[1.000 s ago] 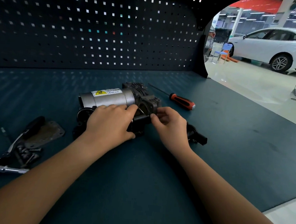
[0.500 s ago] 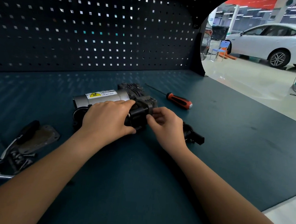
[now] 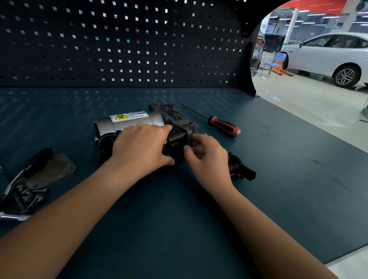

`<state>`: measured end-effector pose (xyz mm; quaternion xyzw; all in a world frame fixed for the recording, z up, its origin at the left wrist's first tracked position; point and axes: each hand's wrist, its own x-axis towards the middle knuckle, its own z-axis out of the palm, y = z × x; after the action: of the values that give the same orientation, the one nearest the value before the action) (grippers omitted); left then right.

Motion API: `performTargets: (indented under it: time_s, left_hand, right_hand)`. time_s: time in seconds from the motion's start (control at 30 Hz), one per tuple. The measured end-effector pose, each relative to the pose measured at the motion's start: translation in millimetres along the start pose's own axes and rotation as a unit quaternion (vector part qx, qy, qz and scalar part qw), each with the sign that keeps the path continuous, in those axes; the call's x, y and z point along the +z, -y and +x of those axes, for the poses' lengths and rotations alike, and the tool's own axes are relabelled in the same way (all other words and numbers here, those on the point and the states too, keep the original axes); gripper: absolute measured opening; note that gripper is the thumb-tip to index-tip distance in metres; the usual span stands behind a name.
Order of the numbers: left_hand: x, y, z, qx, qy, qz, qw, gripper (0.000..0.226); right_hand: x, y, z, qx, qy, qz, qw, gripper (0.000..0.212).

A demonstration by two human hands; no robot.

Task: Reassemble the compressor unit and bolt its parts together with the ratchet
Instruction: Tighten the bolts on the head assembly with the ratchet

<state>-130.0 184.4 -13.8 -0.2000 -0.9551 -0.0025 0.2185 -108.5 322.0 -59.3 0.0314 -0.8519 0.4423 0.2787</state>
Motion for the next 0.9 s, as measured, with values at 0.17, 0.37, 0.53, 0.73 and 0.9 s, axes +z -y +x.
performTargets:
  time_s: [0.17,0.37,0.53,0.73,0.9]
  left_hand:
    - [0.7,1.9,-0.5,0.016,-0.014,-0.006,1.000,0.056]
    - [0.6,3.4,0.0,0.011,-0.003,-0.014,1.000,0.055]
    - [0.2,4.5,0.3,0.025,0.022,-0.007,0.999,0.060]
    - [-15.9,18.7,-3.4,0.048,0.055,-0.031,0.997,0.060]
    - [-20.4,21.5,-5.6,0.052,-0.016,-0.052,0.997,0.026]
  right_hand:
    - [4.8,2.8,-4.8,0.022,0.031,0.018,0.999,0.046]
    - [9.0,5.3,-3.4,0.014,-0.007,-0.005,1.000,0.045]
    - [10.2,3.7,-2.7,-0.002,-0.033,-0.014,0.999,0.044]
    - [10.8,2.3,-2.0,-0.011,-0.046,-0.017,0.999,0.046]
    - [10.9,2.4,-2.6,-0.017,-0.047,-0.020,0.999,0.048]
